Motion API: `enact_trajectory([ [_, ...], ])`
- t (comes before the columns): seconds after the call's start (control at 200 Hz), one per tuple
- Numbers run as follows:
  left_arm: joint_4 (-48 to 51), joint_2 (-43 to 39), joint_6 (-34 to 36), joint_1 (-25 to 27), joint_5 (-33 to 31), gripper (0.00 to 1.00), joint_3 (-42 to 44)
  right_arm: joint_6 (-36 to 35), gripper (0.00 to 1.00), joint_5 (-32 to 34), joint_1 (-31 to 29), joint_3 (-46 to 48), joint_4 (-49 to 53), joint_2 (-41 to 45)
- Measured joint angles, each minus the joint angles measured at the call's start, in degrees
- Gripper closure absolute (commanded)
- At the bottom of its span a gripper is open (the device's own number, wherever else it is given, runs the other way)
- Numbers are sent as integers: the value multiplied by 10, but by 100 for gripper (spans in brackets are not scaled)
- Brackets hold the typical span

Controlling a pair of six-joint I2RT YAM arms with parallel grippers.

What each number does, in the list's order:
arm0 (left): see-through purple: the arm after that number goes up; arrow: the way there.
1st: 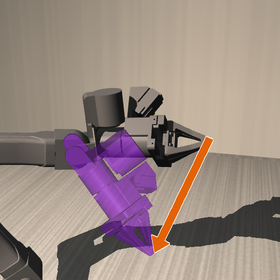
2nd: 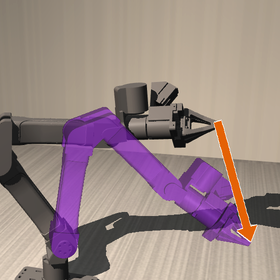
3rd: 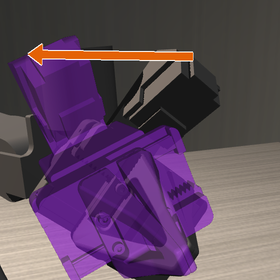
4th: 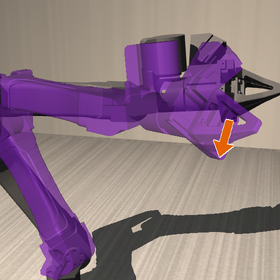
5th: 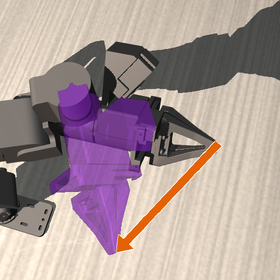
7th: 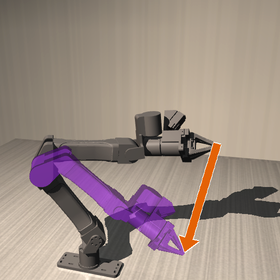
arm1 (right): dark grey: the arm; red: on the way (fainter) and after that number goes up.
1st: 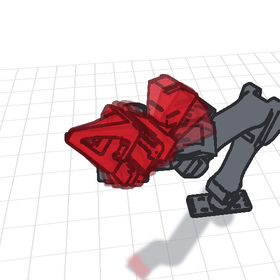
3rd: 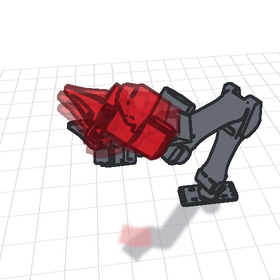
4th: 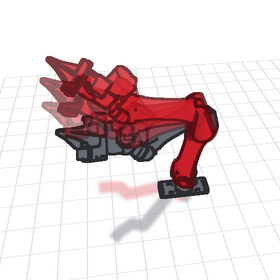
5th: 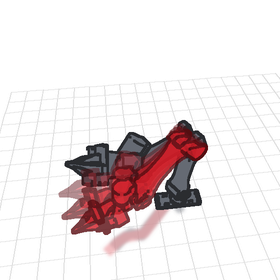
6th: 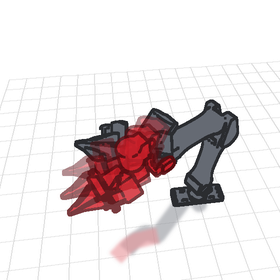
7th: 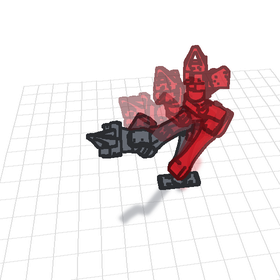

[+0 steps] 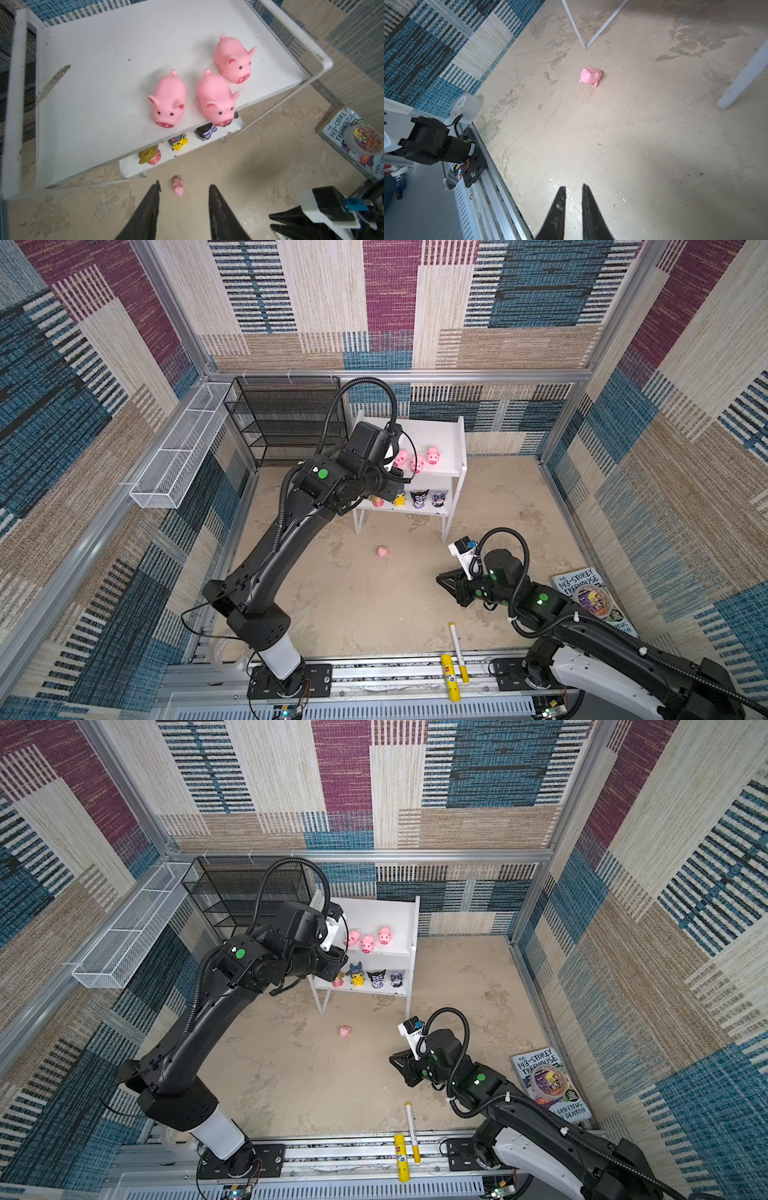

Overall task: Place and organize the plastic toys onto the shelf
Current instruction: 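Lower the pig beside the other pigs and open the left gripper, then raise the open left gripper away from the shelf top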

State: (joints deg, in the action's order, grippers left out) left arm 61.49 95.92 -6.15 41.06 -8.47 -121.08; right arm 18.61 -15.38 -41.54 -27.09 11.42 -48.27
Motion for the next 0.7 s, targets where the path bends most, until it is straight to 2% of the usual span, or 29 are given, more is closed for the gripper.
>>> enact_trajectory([
  [0.23, -56, -3, 14, 30, 13, 68, 33, 0, 82, 0, 0, -1, 0, 1],
  [0.701, -100, 31, 16, 32, 11, 68, 10, 0, 81, 4, 0, -1, 3, 14],
])
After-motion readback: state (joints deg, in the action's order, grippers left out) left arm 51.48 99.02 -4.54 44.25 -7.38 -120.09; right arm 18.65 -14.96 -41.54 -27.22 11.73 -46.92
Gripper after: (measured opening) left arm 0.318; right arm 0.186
